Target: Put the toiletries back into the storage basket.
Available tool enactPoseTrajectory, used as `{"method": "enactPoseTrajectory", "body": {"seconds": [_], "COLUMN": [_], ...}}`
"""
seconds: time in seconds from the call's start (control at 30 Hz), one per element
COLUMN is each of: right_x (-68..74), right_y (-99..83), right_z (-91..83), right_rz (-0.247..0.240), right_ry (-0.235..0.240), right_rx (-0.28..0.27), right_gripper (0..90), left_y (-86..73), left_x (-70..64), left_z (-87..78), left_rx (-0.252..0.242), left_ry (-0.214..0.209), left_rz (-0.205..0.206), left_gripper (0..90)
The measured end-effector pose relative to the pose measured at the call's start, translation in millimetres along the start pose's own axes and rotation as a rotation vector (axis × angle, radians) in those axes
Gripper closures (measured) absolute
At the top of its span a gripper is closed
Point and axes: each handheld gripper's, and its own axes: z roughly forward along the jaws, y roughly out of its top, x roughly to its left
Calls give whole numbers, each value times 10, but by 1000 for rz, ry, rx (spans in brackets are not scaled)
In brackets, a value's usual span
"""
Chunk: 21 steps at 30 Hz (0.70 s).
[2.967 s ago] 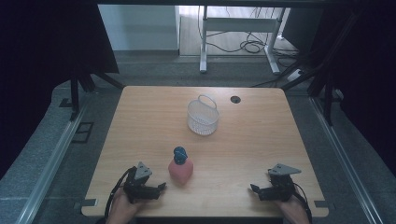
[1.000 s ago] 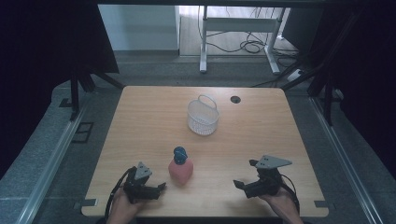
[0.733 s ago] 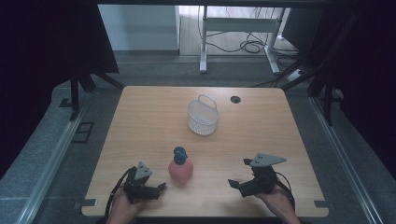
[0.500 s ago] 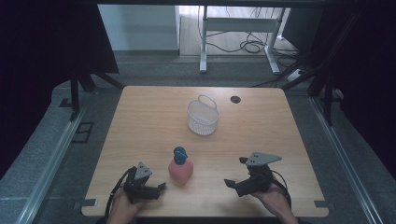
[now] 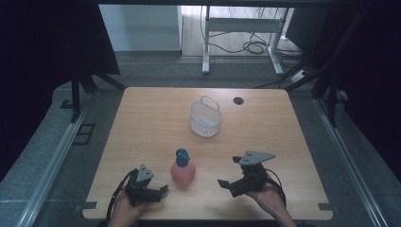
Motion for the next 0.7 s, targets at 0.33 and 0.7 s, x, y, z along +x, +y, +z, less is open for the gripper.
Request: {"method": "enactPoseTrajectory", "body": {"seconds": [0.33, 0.7], "right_x": [97, 184], "right_y": [142, 255], "right_z": [153, 327], "right_rz": [-33, -55], "right_ry": [35, 61], "right_rx": [5, 16], "right_gripper": [0, 9], "left_y": [0, 0], "left_x": [0, 0], "left_z": [0, 0], "left_rx": [0, 0], "left_ry": [0, 0], "left_rz": [0, 0], "left_gripper": [114, 114]}}
